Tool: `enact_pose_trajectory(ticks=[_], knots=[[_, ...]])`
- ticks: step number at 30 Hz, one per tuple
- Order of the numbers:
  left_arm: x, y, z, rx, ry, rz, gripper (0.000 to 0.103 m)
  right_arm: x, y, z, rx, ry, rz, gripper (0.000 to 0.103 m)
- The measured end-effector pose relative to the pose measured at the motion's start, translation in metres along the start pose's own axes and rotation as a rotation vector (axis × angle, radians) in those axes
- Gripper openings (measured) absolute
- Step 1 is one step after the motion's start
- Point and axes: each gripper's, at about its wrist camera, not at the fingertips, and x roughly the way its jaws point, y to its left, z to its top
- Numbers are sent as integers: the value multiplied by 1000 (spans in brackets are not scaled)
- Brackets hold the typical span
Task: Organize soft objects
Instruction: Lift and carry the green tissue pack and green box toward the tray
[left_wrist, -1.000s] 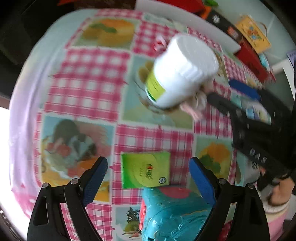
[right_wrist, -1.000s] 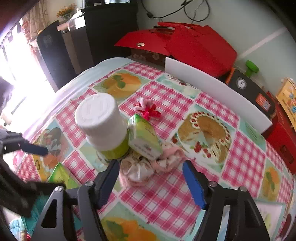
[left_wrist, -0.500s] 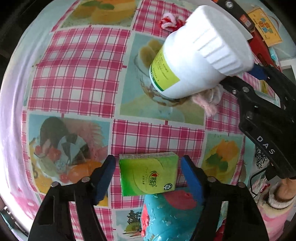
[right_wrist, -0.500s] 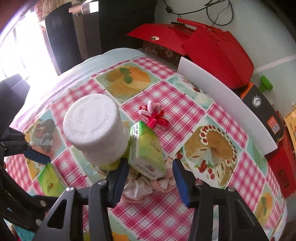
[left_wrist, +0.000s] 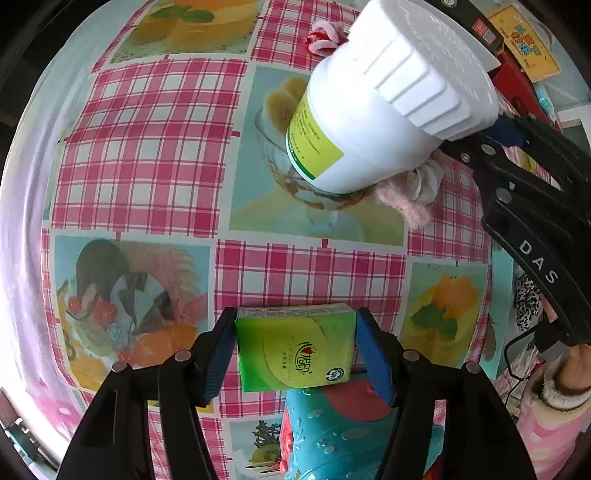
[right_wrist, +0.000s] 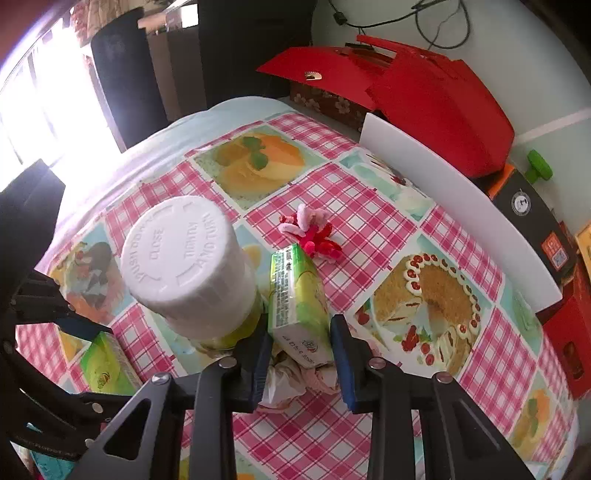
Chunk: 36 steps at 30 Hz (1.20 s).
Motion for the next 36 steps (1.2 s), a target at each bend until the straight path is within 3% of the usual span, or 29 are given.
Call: enact_pose_trajectory(ticks=[6, 23, 29, 36], knots=[[-10, 8, -2, -41, -40, -28, 65, -18, -8, -8, 54, -22, 7, 32], [-90, 9, -51, -169, -313, -149, 65, -118, -6, -62, 169, -126, -12, 28], [-121, -10, -77, -166, -414, -161, 65, -154, -4, -89, 234, -163, -21, 28], [-131, -51, -100, -105, -453, -183, 65, -193, -14, -130, 317, -184, -63, 28]])
